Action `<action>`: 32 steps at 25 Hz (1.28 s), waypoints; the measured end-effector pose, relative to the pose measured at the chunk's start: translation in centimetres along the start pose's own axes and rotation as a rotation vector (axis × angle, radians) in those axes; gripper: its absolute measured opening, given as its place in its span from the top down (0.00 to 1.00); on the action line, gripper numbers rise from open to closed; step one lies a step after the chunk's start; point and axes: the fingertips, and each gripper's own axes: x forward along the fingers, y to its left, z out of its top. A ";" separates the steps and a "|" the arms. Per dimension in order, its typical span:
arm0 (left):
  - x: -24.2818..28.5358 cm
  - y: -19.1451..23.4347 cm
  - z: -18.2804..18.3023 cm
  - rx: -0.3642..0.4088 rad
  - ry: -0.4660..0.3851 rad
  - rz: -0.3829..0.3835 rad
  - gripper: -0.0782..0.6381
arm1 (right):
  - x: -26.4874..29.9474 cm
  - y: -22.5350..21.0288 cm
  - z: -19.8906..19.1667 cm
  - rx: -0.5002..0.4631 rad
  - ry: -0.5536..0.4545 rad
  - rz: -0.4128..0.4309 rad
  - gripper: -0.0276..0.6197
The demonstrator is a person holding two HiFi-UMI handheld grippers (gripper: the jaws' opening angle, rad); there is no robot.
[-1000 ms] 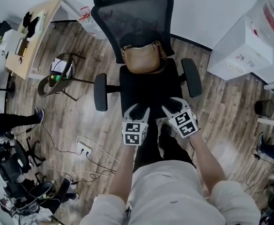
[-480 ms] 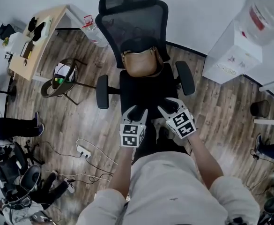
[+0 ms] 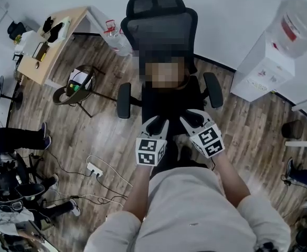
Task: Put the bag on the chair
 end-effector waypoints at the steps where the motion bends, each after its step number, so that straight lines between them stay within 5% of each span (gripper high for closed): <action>1: -0.5 0.1 0.5 0.003 -0.012 0.001 0.71 | -0.1 0.2 0.5 -0.006 -0.010 -0.001 0.78; 12: -4.4 0.8 4.3 0.032 -0.130 0.008 0.80 | -1.4 2.7 4.3 0.000 -0.097 0.016 0.86; 32: -4.3 -0.7 5.4 0.059 -0.153 -0.021 0.88 | -3.4 1.8 4.9 0.047 -0.135 -0.021 0.94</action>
